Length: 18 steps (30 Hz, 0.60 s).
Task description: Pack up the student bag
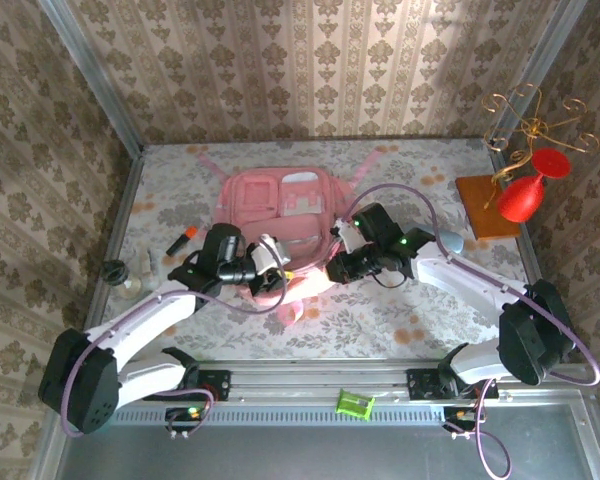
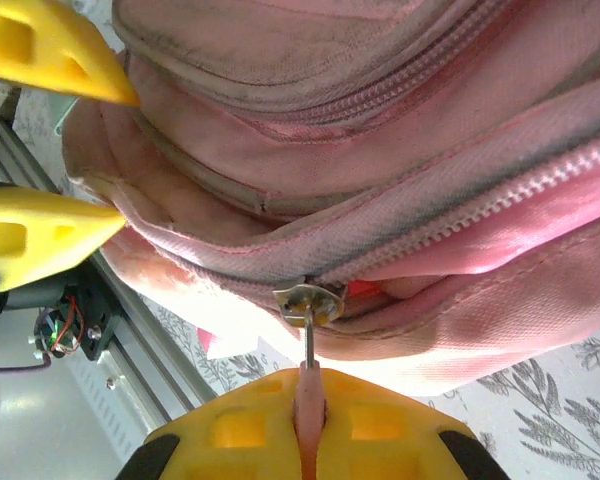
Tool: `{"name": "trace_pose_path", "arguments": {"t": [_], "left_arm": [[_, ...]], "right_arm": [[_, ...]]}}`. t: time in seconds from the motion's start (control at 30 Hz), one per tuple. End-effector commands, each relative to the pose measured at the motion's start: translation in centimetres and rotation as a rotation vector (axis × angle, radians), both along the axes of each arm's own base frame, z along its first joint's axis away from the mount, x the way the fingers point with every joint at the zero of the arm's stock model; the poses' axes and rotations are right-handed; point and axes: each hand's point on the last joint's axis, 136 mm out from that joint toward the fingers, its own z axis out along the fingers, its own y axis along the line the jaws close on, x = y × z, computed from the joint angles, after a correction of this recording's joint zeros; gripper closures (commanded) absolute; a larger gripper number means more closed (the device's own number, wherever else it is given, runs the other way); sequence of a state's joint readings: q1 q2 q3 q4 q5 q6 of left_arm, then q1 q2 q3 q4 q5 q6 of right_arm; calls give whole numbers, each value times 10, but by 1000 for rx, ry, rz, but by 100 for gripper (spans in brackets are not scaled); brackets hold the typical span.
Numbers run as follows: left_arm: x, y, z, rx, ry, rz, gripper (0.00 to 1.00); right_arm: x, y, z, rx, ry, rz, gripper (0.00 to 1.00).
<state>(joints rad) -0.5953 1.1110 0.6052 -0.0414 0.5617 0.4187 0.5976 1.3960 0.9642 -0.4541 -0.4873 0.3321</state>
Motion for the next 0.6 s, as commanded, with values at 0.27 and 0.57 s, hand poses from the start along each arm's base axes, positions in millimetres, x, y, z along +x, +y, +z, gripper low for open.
{"name": "trace_pose_path", "arguments": {"t": [0.27,0.57], "left_arm": [[-7,-44,-1,15,33,-46,32],[-1,-63,-19,73,78,-92,54]], "right_arm": [[-21,17,25,75,-10,98,100],[-34,30,33,141,-34,163,100]]}}
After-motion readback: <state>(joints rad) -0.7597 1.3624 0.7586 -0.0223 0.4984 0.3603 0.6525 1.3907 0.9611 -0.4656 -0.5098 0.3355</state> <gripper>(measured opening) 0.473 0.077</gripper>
